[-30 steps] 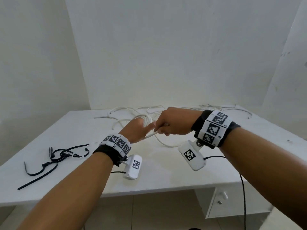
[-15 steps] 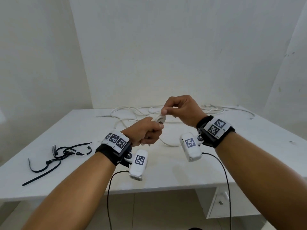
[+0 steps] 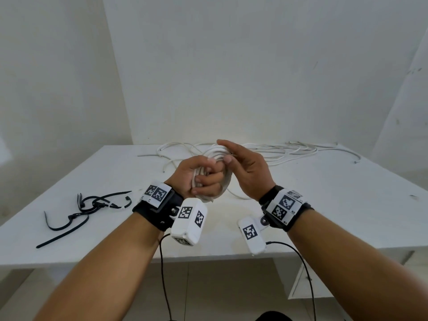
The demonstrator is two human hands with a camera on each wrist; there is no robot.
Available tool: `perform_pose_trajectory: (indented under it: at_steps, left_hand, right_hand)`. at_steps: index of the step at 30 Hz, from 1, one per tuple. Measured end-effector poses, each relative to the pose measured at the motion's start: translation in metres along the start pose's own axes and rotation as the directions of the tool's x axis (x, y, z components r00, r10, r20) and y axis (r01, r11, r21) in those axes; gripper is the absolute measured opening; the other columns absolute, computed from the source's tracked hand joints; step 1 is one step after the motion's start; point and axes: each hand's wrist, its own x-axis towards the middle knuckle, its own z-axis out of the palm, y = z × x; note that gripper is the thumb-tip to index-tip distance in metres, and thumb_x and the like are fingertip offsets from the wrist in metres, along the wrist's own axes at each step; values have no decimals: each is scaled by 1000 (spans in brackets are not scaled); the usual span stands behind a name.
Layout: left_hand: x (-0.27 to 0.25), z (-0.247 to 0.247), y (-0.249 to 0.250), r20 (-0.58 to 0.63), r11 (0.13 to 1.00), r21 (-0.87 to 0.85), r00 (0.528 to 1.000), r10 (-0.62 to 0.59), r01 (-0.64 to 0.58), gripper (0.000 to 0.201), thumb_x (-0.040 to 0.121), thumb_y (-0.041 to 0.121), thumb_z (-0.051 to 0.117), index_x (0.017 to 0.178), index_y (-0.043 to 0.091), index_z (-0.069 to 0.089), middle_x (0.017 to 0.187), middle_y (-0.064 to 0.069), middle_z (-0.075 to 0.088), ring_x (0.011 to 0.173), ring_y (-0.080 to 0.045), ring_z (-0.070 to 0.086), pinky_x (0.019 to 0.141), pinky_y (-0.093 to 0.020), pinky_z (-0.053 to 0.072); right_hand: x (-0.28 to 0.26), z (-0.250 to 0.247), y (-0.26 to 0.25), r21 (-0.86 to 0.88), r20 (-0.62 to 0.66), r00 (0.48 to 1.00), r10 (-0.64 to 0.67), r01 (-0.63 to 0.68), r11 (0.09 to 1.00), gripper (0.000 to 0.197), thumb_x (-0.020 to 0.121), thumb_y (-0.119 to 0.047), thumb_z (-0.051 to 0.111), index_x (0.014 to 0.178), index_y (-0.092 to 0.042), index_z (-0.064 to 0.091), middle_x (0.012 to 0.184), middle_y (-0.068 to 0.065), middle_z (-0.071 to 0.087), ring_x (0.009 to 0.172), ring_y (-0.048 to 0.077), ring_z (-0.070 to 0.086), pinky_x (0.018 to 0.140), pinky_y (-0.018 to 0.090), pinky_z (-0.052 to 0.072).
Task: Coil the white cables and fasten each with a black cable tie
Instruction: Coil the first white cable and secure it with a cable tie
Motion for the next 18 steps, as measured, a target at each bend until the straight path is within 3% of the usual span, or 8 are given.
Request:
perform_pose_trajectory:
  at_steps: [2, 5, 9, 13, 16, 18]
  left_hand:
    - [-1, -1, -1, 22, 1000, -9, 1000, 7, -7, 23, 88, 27, 58, 72, 15, 46, 47, 4, 29, 33, -14, 29, 39, -30, 13]
    - [0, -1, -1, -16, 999, 1, 999, 32, -32, 28, 87, 30, 62, 69, 15, 48, 45, 3, 30, 34, -14, 38, 41, -27, 25]
    - [0, 2, 4, -134, 991, 126, 989, 58, -41, 46, 82, 55, 68, 59, 18, 52, 41, 1, 46, 47, -22, 59, 52, -27, 45]
    - [-7, 3, 9, -213, 991, 133, 975, 58, -30, 62, 71, 74, 66, 55, 16, 50, 42, -7, 53, 55, -29, 66, 60, -31, 51]
    - [-12, 5, 11, -278, 993, 115, 959, 54, -23, 72, 73, 84, 46, 51, 16, 50, 46, -12, 59, 72, -35, 72, 68, -35, 54]
    - [-16, 5, 12, -342, 990, 141, 938, 53, -4, 75, 76, 81, 26, 47, 16, 48, 45, -14, 59, 75, -35, 73, 68, -35, 54]
  right_hand:
    - [3, 1, 0, 29, 25, 1000, 6, -6, 1000, 30, 98, -9, 55, 123, -23, 62, 106, -4, 73, 97, 3, 68, 88, 17, 50]
    - [5, 6, 0, 38, 19, 999, 39, -40, 998, 28, 99, -8, 54, 122, -21, 64, 107, -7, 72, 100, 2, 67, 90, 18, 49]
    - [5, 15, 3, 0, -20, 997, 69, -69, 998, 26, 99, -16, 52, 120, -25, 65, 101, -6, 73, 96, 8, 68, 88, 20, 50]
    - [5, 24, 1, 23, -61, 995, 82, -81, 996, 26, 98, -21, 51, 119, -23, 65, 100, -5, 73, 99, 11, 68, 89, 25, 51]
    - [6, 34, -3, 61, -62, 992, 108, -104, 993, 24, 99, -21, 48, 116, -24, 65, 93, -6, 73, 93, 13, 69, 85, 30, 53]
    - [7, 40, -5, 87, -59, 991, 122, -116, 989, 23, 100, -17, 47, 115, -23, 64, 86, -11, 72, 86, 6, 68, 80, 23, 51]
